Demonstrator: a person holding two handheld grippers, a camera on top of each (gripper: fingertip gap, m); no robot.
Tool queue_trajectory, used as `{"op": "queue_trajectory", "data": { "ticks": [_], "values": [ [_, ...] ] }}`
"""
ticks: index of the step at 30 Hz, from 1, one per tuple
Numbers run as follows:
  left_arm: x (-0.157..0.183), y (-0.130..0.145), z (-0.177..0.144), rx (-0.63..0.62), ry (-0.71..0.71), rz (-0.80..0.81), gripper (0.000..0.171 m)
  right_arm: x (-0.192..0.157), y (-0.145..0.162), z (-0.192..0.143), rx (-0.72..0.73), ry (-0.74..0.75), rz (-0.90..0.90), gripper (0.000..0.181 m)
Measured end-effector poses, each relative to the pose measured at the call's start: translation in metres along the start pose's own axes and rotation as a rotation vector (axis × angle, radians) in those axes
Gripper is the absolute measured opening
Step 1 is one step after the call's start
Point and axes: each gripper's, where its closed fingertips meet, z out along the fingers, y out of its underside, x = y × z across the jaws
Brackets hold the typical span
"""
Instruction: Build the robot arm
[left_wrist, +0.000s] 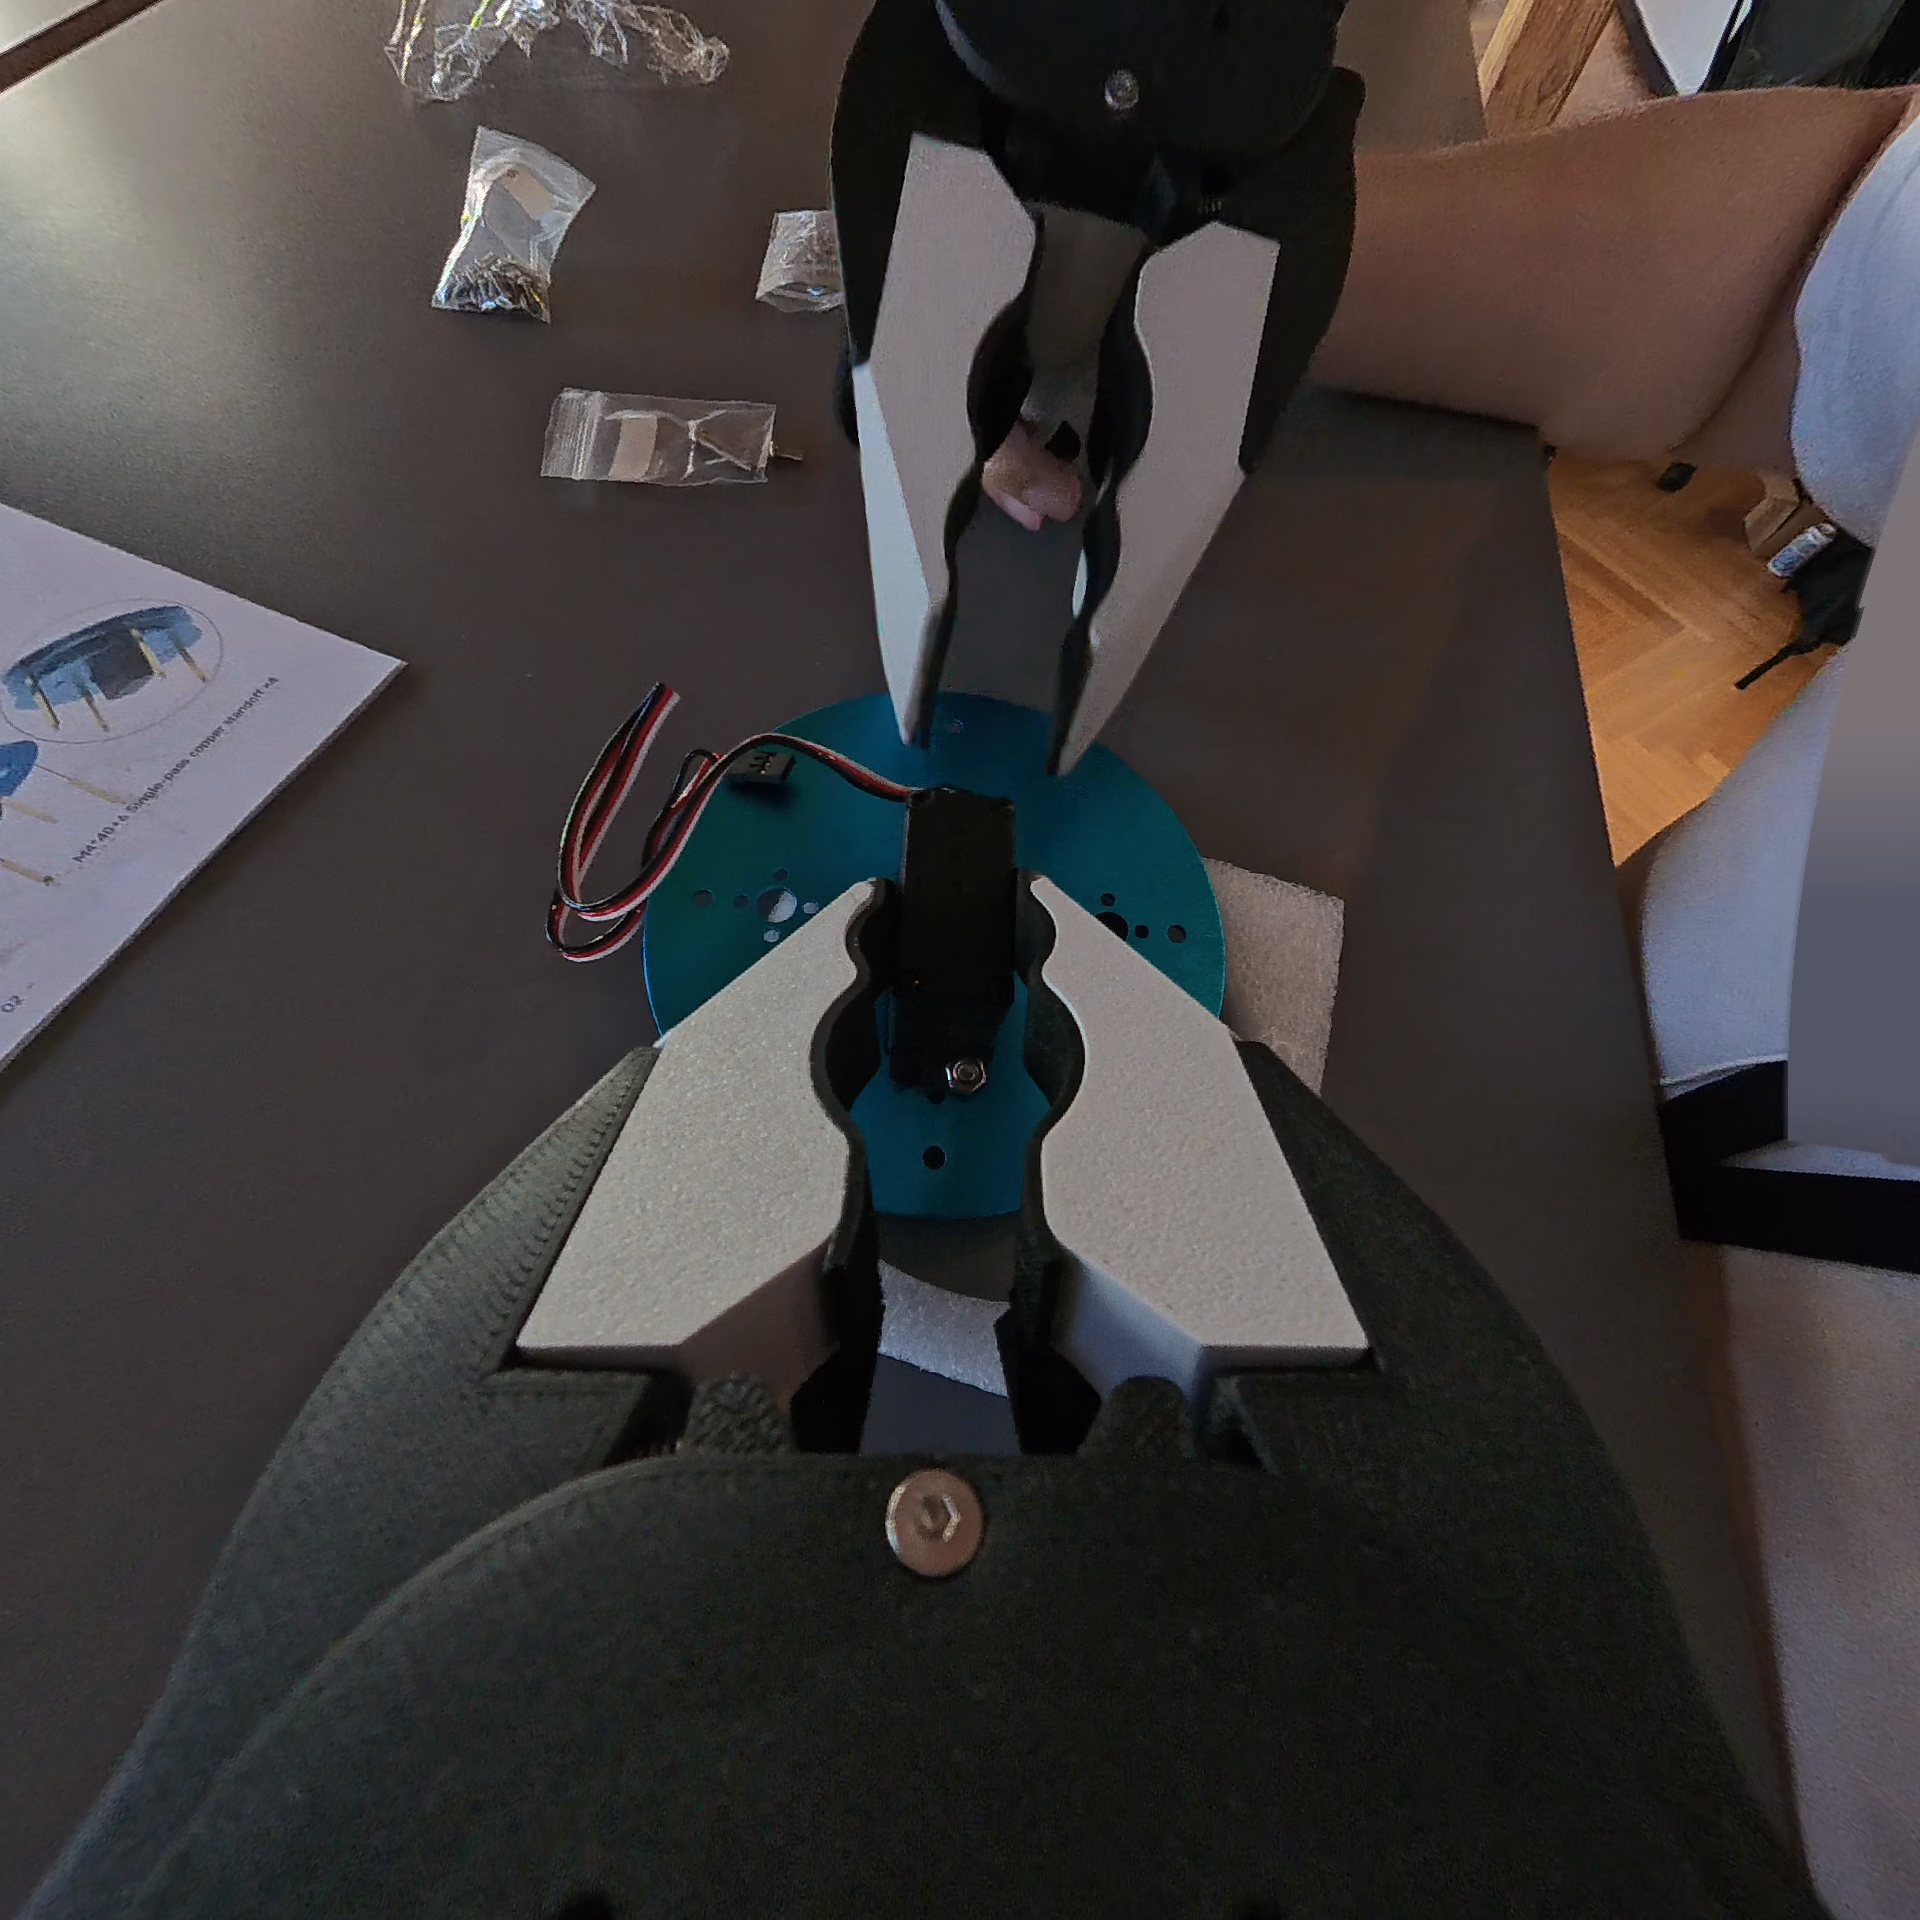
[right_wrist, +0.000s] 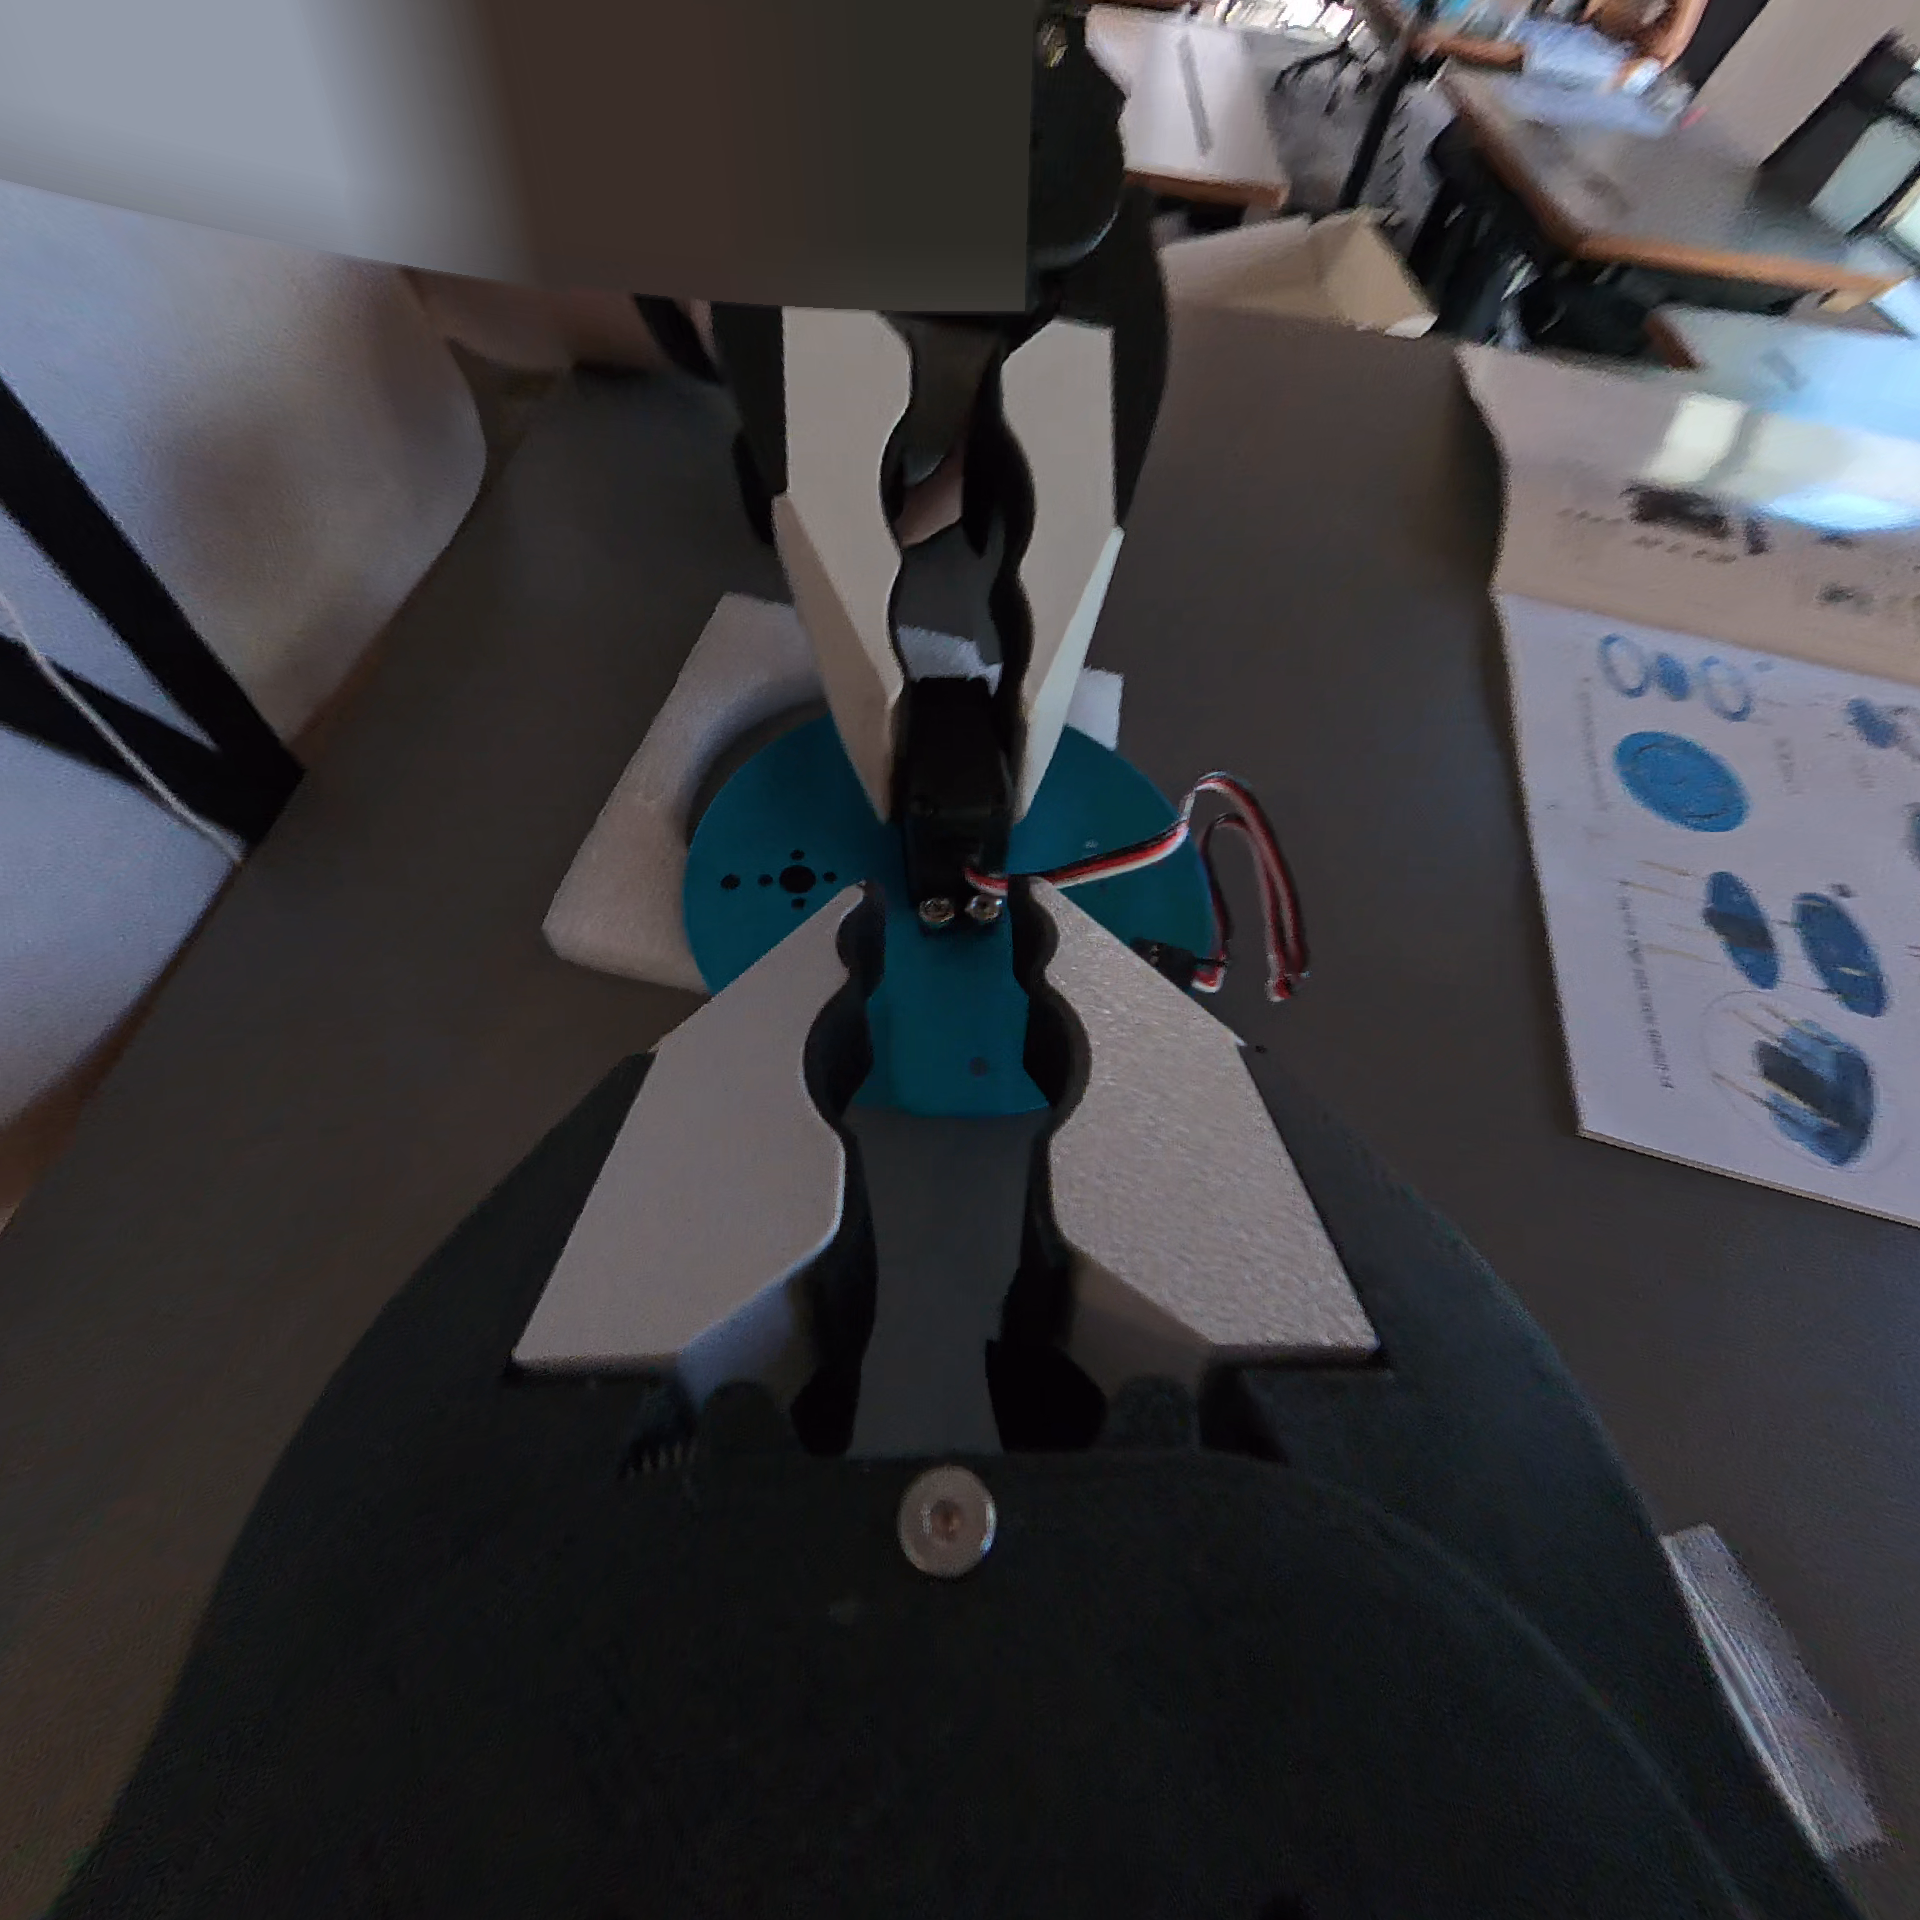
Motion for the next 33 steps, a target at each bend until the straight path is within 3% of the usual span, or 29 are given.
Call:
{"op": "queue_trajectory", "data": {
  "ticks": [8, 13, 29, 33],
  "values": [
    [0.000, 0.000, 0.000, 0.007, -0.001, 0.004, 0.023, 0.011, -0.010, -0.012, 0.071, 0.087, -0.019, 0.022],
    [0.000, 0.000, 0.000, 0.010, 0.000, 0.001, 0.023, 0.009, -0.002, -0.006, 0.034, 0.082, -0.023, 0.029],
    [-0.001, 0.006, 0.001, -0.026, -0.011, 0.000, 0.024, 0.007, -0.006, -0.012, 0.045, 0.078, -0.045, 0.024],
    [-0.006, 0.002, 0.001, -0.014, -0.056, -0.025, 0.045, 0.003, -0.004, -0.013, 0.020, 0.067, -0.041, 0.025]
  ]
}}
